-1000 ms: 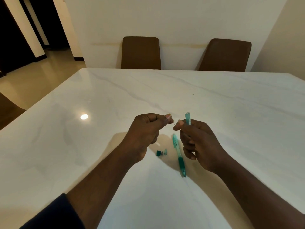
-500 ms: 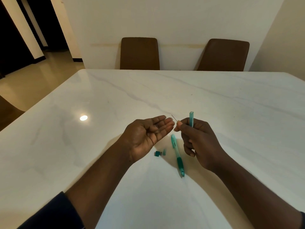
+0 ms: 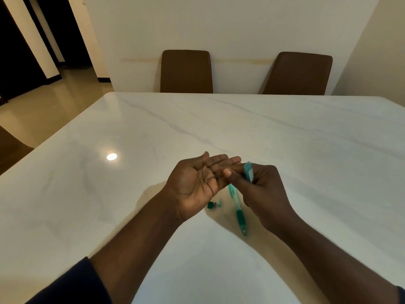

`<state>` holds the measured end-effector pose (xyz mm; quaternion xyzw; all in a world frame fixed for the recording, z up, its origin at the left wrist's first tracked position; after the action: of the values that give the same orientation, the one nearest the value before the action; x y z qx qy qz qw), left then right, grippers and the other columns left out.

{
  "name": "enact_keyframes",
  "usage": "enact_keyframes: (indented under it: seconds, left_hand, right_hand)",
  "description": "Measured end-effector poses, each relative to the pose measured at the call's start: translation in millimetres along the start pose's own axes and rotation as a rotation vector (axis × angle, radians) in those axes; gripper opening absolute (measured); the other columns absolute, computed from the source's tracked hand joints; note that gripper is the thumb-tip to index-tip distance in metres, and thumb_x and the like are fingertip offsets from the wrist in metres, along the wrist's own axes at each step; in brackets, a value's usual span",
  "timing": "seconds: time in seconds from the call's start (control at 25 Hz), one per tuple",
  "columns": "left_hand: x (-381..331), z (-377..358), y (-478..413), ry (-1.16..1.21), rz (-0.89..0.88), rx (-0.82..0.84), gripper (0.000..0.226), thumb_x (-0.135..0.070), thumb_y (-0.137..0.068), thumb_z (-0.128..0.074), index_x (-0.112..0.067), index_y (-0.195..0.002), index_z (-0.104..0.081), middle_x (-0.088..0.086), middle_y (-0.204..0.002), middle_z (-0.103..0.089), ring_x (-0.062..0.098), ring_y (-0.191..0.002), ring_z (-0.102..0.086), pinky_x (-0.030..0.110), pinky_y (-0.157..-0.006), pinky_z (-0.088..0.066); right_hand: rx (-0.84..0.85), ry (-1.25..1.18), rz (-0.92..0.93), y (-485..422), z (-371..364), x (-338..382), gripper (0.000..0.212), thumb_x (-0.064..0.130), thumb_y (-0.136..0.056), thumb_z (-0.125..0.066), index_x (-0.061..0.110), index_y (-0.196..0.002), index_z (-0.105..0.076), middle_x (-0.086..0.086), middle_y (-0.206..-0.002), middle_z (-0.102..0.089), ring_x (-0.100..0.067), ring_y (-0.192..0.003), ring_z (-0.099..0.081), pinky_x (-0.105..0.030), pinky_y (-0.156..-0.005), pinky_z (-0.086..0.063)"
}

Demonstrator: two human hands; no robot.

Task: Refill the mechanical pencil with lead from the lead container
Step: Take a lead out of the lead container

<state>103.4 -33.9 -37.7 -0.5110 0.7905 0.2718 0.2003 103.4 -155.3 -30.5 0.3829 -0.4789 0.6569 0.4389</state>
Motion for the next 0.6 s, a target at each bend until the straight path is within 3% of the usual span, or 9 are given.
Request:
enact_keyframes:
  seconds: [0.08, 0.12, 0.16, 0.24, 0.36, 0.44, 0.52, 0.6]
  left_hand:
    - [2, 1, 0, -0.004, 0.016, -0.024, 0.061, -0.037, -0.102, -0.028, 0.014, -0.134, -0.038, 0.036, -0.132, -0.053, 0.043, -0.109, -0.061, 0.032, -0.075, -0.059]
    - [3, 1, -1, -0.006, 0.023, -0.027, 0.068, -0.043, -0.101, -0.027, 0.014, -0.136, -0.036, 0.036, -0.133, -0.052, 0.043, -0.111, -0.06, 0.032, -0.073, -0.06]
    - [4, 1, 0, -0.01, 0.028, -0.032, 0.072, -0.048, -0.099, -0.027, 0.013, -0.137, -0.036, 0.035, -0.134, -0.052, 0.042, -0.112, -0.059, 0.036, -0.079, -0.06]
    - [6, 5, -1, -0.014, 0.043, -0.045, 0.078, -0.054, -0.097, -0.028, 0.012, -0.138, -0.036, 0.034, -0.133, -0.053, 0.042, -0.114, -0.059, 0.042, -0.103, -0.046]
    - [9, 11, -3, -0.026, 0.076, -0.065, 0.086, -0.061, -0.093, -0.029, 0.012, -0.139, -0.035, 0.033, -0.133, -0.054, 0.042, -0.119, -0.056, 0.044, -0.118, -0.026]
    - [11, 12, -3, -0.017, 0.087, -0.069, 0.089, -0.064, -0.091, -0.031, 0.011, -0.139, -0.035, 0.034, -0.134, -0.053, 0.043, -0.123, -0.054, 0.046, -0.115, -0.032]
    - [11, 11, -2, -0.001, 0.09, -0.066, 0.093, -0.067, -0.089, -0.032, 0.012, -0.138, -0.037, 0.035, -0.135, -0.052, 0.043, -0.123, -0.054, 0.047, -0.1, -0.046]
    - [10, 8, 0, 0.024, 0.085, -0.053, 0.096, -0.068, -0.087, -0.033, 0.014, -0.137, -0.037, 0.036, -0.135, -0.05, 0.043, -0.122, -0.053, 0.049, -0.09, -0.05]
  right_hand:
    - [-0.039, 0.129, 0.013, 1, -3, -4, 0.021, 0.026, -0.088, -0.067, 0.011, -0.077, -0.077, -0.01, -0.07, -0.074, -0.026, -0.063, -0.066, -0.037, -0.056, -0.048]
    - [-0.055, 0.178, 0.026, 1, -3, -5, 0.021, 0.026, -0.087, -0.069, 0.012, -0.075, -0.077, -0.009, -0.067, -0.074, -0.024, -0.061, -0.066, -0.036, -0.055, -0.047]
    - [-0.06, 0.218, 0.05, 1, -2, -4, 0.019, 0.025, -0.086, -0.07, 0.014, -0.072, -0.077, -0.006, -0.062, -0.072, -0.019, -0.055, -0.062, -0.033, -0.052, -0.044]
    - [-0.029, 0.288, 0.089, 2, -2, 0, 0.015, 0.02, -0.085, -0.072, 0.019, -0.071, -0.078, 0.001, -0.059, -0.071, -0.01, -0.051, -0.057, -0.024, -0.049, -0.04]
    - [0.06, 0.362, 0.069, 1, -5, 3, 0.013, 0.017, -0.084, -0.072, 0.027, -0.087, -0.08, 0.022, -0.079, -0.07, 0.008, -0.072, -0.063, -0.01, -0.057, -0.046]
    - [0.075, 0.41, 0.086, 1, -6, 5, 0.019, 0.013, -0.083, -0.071, 0.027, -0.092, -0.08, 0.025, -0.083, -0.067, 0.018, -0.075, -0.06, -0.003, -0.063, -0.046]
    - [0.079, 0.464, 0.147, 3, -8, 8, 0.024, 0.009, -0.082, -0.068, 0.026, -0.094, -0.079, 0.018, -0.087, -0.074, 0.012, -0.072, -0.062, -0.008, -0.064, -0.05]
    - [0.078, 0.504, 0.212, 5, -10, 12, 0.026, 0.008, -0.079, -0.066, 0.025, -0.095, -0.078, 0.01, -0.087, -0.078, -0.001, -0.07, -0.066, -0.018, -0.063, -0.054]
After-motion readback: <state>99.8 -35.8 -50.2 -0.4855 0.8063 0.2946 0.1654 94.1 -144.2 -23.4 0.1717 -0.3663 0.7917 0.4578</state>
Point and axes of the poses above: each hand's wrist, its own y-axis away from the middle knuckle, its own z-axis out of the back of the hand, x = y × z, the point moved 6 cm from there along -y, towards the middle knuckle
